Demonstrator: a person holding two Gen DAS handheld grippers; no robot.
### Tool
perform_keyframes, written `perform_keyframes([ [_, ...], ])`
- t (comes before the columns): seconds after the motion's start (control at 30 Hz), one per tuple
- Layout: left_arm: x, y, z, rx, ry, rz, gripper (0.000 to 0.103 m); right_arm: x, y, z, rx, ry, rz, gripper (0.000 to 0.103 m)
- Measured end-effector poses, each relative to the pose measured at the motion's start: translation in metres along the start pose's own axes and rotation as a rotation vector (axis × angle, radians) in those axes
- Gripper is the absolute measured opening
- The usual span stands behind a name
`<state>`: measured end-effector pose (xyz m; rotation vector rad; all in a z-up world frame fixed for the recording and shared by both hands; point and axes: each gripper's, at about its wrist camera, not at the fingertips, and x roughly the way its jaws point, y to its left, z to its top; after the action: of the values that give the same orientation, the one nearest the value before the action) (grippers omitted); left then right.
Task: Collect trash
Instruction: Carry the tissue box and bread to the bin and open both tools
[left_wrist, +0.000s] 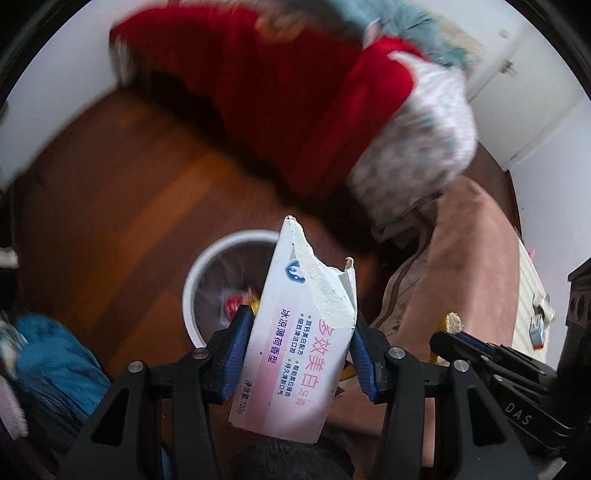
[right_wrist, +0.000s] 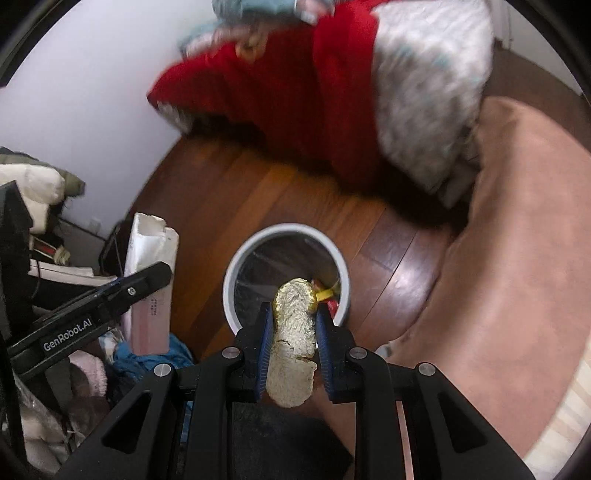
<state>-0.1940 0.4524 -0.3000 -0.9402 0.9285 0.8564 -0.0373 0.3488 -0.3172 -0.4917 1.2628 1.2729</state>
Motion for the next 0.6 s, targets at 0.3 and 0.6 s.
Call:
perform_keyframes([
  [0.3,0.086,0.049,0.023,-0.102,0.165,0.049,0.058,0.115,-0.005,0.041,-0.013,0.173,-0.056,0.024],
  [0.6,0.087,0.08,0.017,-0.141,0.154,0.163,0.098,0.17,-0.008,0.055,-0.028,0.26,-0.03,0.068],
])
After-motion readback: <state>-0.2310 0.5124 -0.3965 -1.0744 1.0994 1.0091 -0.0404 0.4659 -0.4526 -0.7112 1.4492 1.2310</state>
